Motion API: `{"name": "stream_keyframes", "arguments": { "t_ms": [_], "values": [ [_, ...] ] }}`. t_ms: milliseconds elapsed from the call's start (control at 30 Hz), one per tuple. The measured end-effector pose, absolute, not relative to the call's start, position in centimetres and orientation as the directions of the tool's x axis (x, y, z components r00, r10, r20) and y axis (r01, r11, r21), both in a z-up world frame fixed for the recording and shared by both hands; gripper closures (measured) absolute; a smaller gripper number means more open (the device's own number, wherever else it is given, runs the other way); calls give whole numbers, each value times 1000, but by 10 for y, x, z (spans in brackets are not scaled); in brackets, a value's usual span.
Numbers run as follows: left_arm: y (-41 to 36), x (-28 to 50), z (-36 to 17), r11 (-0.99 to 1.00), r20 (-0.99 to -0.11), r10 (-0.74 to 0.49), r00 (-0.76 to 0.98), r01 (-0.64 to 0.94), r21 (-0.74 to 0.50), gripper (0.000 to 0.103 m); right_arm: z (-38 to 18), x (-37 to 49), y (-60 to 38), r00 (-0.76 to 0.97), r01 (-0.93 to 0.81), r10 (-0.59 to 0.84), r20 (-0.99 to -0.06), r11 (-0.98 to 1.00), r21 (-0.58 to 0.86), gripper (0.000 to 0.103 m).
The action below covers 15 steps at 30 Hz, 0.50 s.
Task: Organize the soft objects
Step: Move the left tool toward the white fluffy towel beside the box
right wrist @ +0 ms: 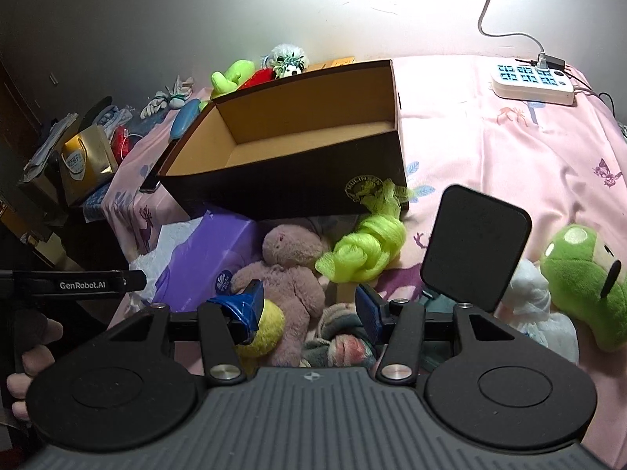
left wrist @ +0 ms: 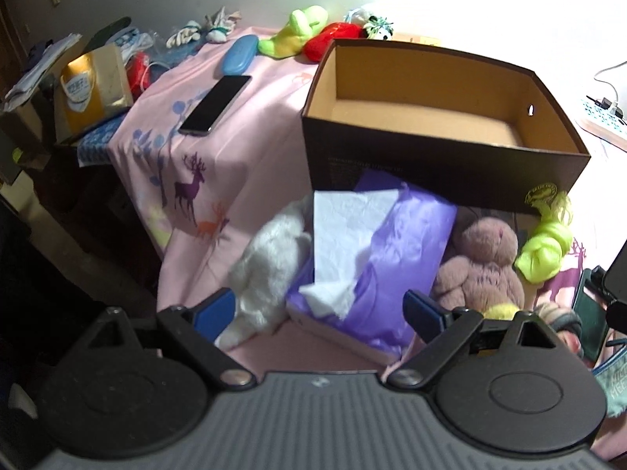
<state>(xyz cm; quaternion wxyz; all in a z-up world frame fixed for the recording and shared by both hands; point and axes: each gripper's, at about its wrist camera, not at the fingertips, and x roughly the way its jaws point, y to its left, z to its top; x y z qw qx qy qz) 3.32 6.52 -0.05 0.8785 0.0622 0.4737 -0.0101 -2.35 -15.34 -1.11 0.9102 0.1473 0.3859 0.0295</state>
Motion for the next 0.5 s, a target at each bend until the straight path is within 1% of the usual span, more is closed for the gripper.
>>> {"name": "stream_keyframes", "arguments": {
  "t_ms": [167,300,500],
  "values": [
    [63,56,0,988,-832,14,555,120,96,10,-1,-7,-138,725,82,140,-674,954,287,68],
    [67,72,0,985,-833,1,554,143,97,10,-5,-1,-130,722,118,108,-683,954,277,68],
    [71,90,-5,976,-832,-16,555,189,107,10,-11,-2,-117,733,190,21,-679,953,235,71]
  ]
}}
